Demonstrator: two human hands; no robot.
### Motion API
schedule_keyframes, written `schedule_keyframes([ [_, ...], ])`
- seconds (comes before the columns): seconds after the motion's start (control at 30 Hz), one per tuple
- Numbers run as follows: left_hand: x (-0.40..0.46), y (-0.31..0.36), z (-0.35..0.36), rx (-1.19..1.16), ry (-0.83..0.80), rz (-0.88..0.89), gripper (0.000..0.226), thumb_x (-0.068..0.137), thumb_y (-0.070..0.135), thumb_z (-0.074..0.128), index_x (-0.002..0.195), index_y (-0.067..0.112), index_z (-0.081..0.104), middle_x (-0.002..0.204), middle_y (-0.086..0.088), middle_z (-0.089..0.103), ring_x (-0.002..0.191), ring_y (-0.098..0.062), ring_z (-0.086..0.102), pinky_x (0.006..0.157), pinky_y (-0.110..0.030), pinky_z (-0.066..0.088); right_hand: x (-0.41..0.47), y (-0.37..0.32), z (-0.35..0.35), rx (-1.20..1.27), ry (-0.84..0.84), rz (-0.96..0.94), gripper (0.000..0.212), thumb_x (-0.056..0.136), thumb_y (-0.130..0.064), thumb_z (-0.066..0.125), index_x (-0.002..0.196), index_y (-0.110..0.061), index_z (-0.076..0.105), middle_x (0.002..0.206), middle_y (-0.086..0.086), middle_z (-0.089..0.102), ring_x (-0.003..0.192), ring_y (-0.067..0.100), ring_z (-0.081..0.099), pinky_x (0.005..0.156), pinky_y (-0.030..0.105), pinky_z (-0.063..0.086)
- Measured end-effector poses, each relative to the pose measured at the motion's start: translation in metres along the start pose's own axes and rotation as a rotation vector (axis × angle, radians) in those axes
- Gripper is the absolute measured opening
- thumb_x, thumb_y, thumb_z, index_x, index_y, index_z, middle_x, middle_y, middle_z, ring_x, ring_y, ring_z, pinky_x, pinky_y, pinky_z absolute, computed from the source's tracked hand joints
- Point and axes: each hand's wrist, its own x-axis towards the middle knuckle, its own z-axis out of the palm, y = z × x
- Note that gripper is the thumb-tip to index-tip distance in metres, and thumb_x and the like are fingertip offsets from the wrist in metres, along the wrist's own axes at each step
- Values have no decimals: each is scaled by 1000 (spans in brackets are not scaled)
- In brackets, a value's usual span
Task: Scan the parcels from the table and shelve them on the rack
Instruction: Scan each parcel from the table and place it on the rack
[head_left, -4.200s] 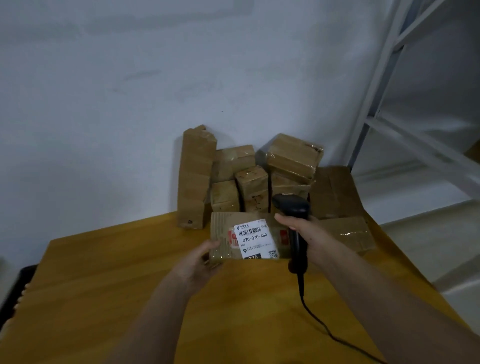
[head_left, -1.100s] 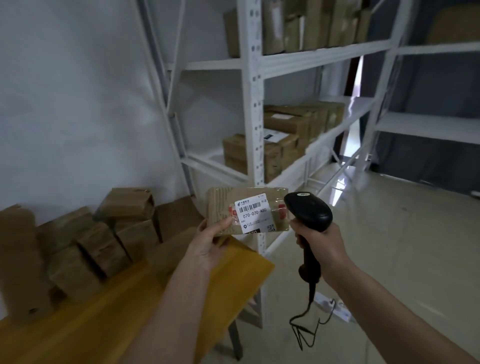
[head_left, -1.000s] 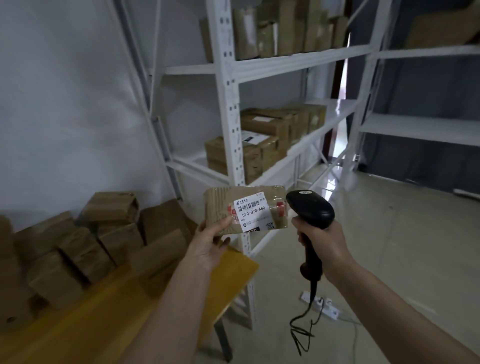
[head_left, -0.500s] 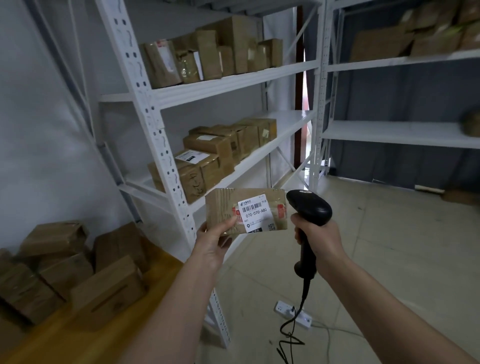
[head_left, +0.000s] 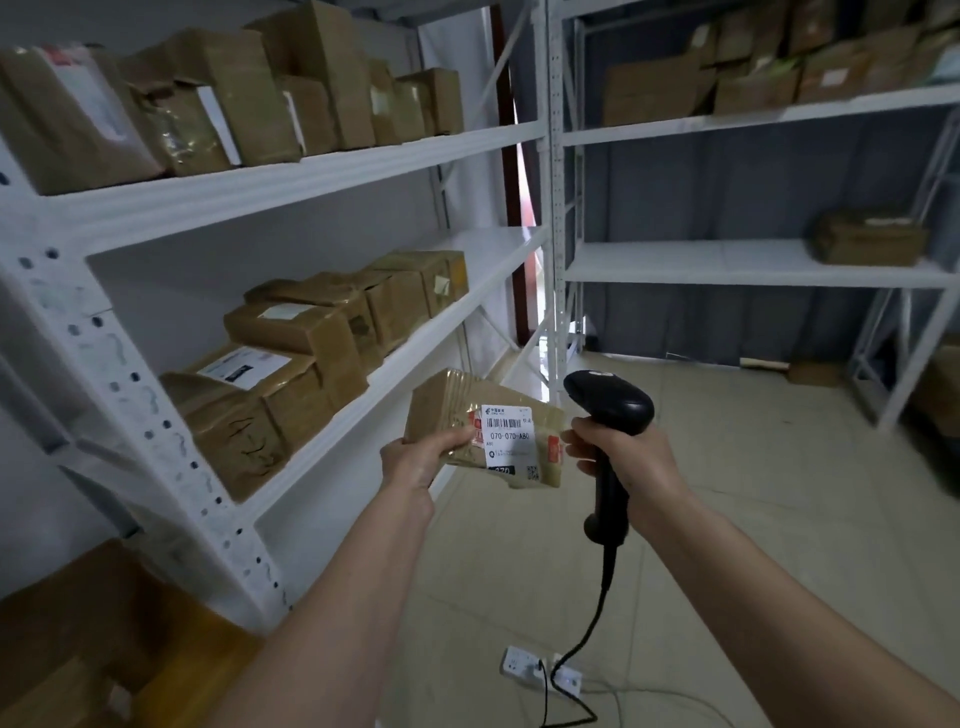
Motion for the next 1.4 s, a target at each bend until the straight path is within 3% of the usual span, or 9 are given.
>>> schedule_keyframes([
  [0.13,59,30,33,112,-54,66,86,42,26,93,118,4,58,101,-6,70,87,-11,61,65,-21,40,68,-20,20,-3,6,-19,8,84,1,66,90,-4,65,96,21,72,78,28,68,70,35,54],
  [0.27,118,60,62,223,-66,165,78,53,18,92,119,5,54,110,-5,67,88,-9,62,61,-14,42,132,-32,40,2,-7,-24,22,83,-1,69,105,-2,65,97,18,73,87,30,72,68,32,55],
  [0.43,153,83,103,370,-153,276,106,59,13,91,145,13,28,132,-1,43,118,-16,46,93,-24,38,195,-31,51,52,46,25,29,82,-4,72,108,-11,63,90,12,71,89,32,71,73,40,57],
  [0.6,184,98,121,442,-183,352,107,56,15,93,143,16,30,133,1,40,114,-11,44,93,-24,40,239,-38,63,136,63,85,32,83,-6,70,113,-6,59,87,13,66,76,29,69,71,40,58],
  [0.77,210,103,122,518,-100,448,113,56,17,93,145,19,25,141,0,33,115,-10,37,90,-22,33,280,-38,82,154,-5,221,38,80,-16,76,112,-3,59,106,21,66,79,34,71,66,37,59],
  [0.87,225,103,124,552,-15,526,116,54,22,95,146,21,24,142,0,33,127,-14,38,94,-23,34,305,-40,95,138,-51,260,37,78,-22,79,104,-4,58,106,23,66,85,35,71,65,36,59],
  [1.07,254,98,160,627,115,663,113,52,28,95,142,22,26,138,3,33,123,-11,39,90,-19,32,364,-45,104,134,-127,277,47,76,-26,81,112,-4,61,109,22,67,80,33,71,58,32,57],
  [1.2,281,98,214,617,222,742,113,52,39,92,142,24,25,138,5,31,122,-10,40,89,-21,37,415,-68,93,161,-151,240,42,78,-19,78,114,-4,60,104,19,70,77,28,69,50,27,53],
  [1.4,322,101,321,547,341,826,114,60,30,90,149,26,18,143,6,23,123,-1,29,98,-20,36,502,-112,63,150,-209,209,17,85,-17,71,98,-8,66,84,7,70,72,20,66,63,29,50],
])
